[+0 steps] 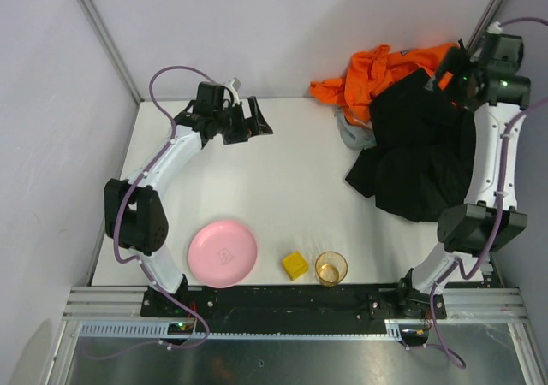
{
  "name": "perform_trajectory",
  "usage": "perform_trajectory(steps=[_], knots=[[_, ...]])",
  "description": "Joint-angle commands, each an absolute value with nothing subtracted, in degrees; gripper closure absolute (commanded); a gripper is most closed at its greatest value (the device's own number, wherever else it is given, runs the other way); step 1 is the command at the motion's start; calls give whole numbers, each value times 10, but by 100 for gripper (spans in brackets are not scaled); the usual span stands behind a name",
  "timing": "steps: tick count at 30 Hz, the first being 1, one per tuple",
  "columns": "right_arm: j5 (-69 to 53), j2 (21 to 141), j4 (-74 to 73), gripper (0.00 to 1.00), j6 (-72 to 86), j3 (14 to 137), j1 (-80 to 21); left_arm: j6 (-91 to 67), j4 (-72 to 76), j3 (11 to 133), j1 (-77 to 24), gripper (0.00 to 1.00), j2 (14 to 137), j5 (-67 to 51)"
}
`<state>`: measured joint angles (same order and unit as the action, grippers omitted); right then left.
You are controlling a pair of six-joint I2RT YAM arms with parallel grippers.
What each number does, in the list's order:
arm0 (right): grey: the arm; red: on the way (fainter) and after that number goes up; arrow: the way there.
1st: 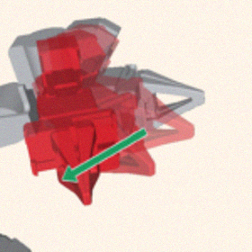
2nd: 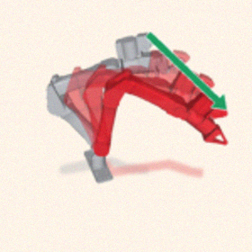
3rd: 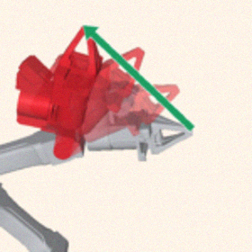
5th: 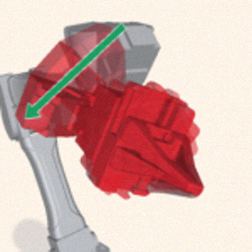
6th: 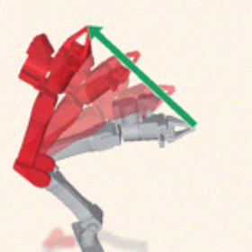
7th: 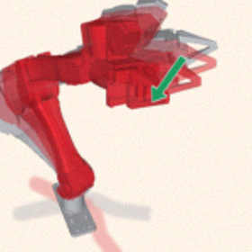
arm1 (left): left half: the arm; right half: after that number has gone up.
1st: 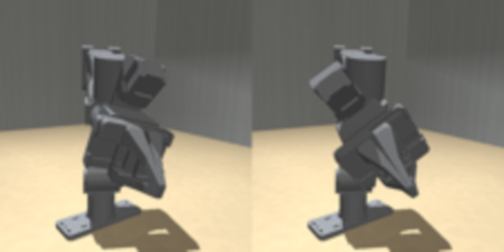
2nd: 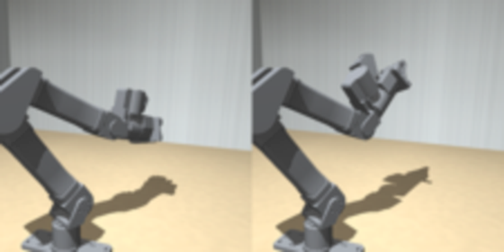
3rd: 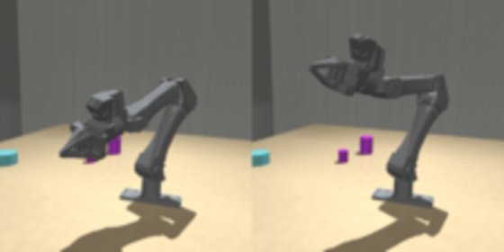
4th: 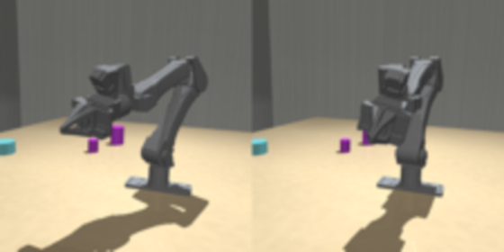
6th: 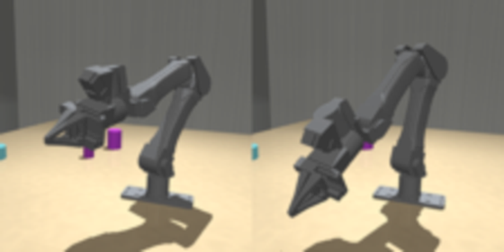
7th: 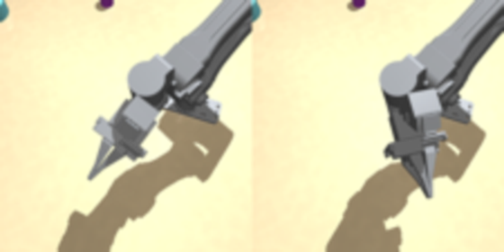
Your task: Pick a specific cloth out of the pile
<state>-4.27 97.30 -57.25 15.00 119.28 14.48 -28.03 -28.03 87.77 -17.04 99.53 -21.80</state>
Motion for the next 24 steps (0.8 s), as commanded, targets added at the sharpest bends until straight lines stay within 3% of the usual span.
perform_trajectory(steps=[1, 11, 24], knots=[[-16, 1035, -573, 1, 119, 1259, 68, -294, -266, 901, -165, 0, 989, -238], [32, 1223, -574, 1, 90, 1322, -55, -304, -264, 888, -164, 1, 987, -239], [74, 1417, -577, 1, 102, 1377, -79, -311, -264, 851, -164, 0, 975, -252]])
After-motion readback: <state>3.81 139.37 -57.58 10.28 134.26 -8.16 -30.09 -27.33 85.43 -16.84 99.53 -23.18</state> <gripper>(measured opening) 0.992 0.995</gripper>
